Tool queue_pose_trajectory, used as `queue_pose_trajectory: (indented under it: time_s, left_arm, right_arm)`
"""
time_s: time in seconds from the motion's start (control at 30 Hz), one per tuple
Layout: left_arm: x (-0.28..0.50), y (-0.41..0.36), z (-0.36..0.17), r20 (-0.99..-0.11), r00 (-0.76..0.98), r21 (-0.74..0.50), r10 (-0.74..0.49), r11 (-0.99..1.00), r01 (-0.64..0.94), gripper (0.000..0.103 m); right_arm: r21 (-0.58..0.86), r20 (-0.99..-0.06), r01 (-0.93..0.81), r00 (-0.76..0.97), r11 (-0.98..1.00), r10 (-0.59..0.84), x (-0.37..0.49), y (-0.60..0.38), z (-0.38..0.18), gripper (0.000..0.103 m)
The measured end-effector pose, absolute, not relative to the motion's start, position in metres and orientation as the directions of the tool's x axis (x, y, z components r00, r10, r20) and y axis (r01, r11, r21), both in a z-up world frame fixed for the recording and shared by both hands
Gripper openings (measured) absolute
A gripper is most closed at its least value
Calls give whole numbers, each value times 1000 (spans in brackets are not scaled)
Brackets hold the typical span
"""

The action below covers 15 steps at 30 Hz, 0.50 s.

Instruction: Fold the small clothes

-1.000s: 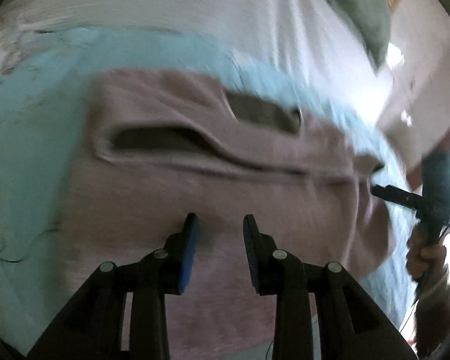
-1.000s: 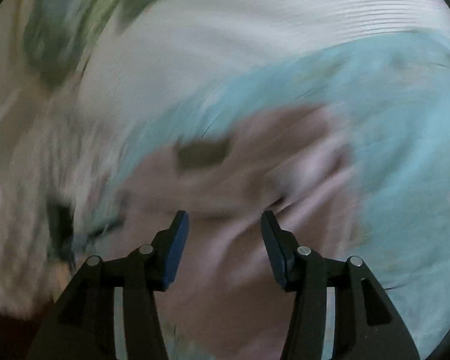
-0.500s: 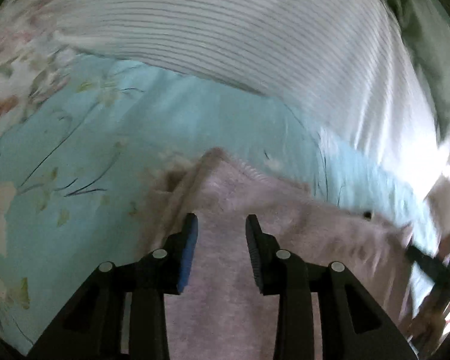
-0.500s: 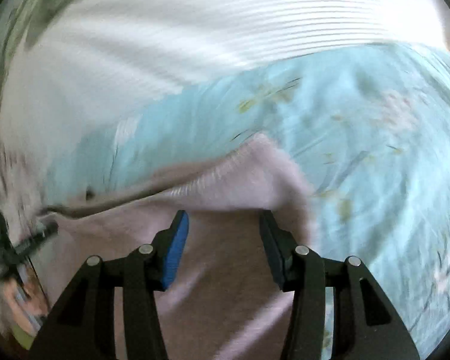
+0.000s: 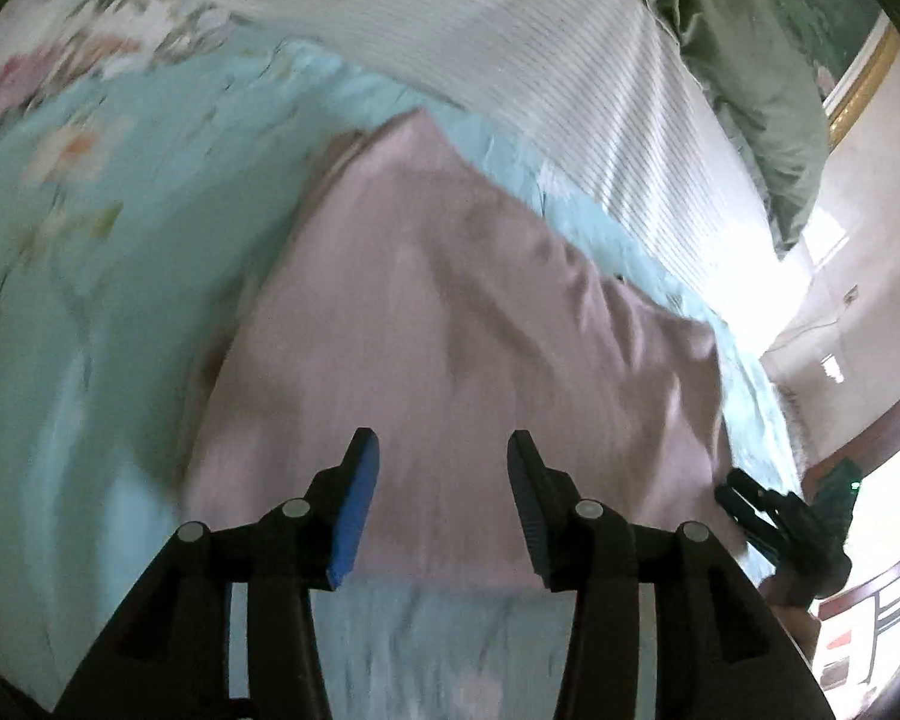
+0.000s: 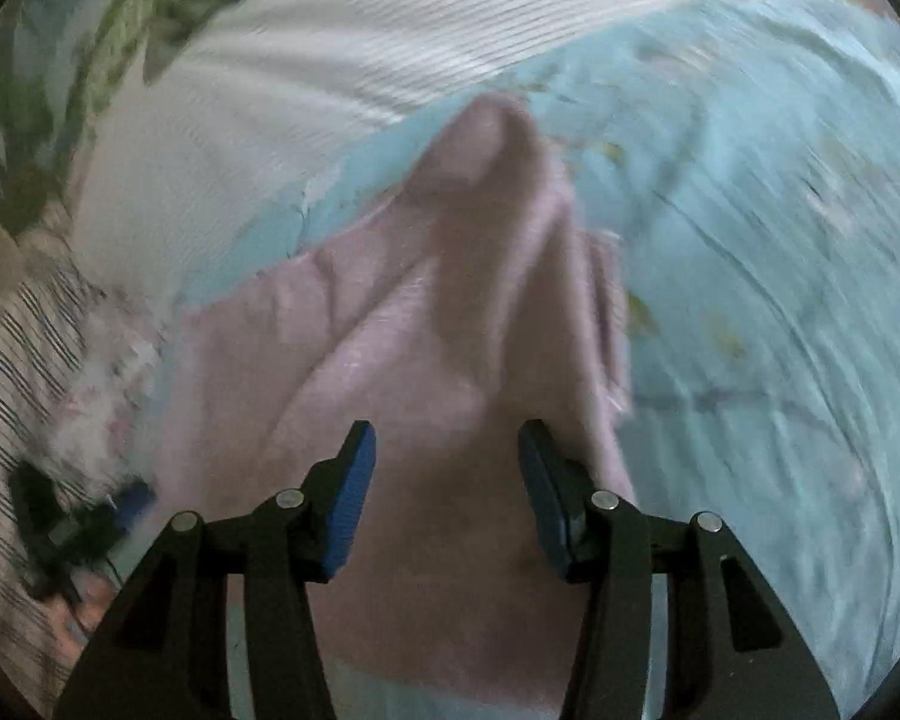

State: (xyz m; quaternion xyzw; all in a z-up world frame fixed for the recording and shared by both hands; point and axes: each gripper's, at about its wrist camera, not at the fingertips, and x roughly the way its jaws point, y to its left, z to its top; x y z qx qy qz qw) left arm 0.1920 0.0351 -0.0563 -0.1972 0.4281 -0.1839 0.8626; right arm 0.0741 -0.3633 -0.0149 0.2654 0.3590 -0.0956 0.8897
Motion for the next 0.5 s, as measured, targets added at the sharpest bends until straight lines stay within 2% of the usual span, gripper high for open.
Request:
queue_pose_trajectory:
  time_s: [0.07,0.2,0.3,0.43,0.5]
  left_arm:
    - [174,43,-62,-663,561,-521,-496,844,130,46]
    - [144,57,-76,-652,567,-573,-503,817,65,53]
    - [141,57,-85,-655,555,-597,-514,801,38,54]
    - [147,55,-96,-650,540,-635,-534,773,0,64]
    - [156,51,-101,-648,545,-647,-532,762,-27,64]
  right_arm:
    - [376,-689,402,724,835,-39,59,-364,-10,50]
    - [365,-667,436,739,822,-97,31,-358,0,52]
    - [391,-639,412,765,823,-79,22,-355,8,52]
    - [402,-601,354,798,844,-48,16,-338,20,52]
    - [410,-595,331,803,850,-26,17,-330,23,54]
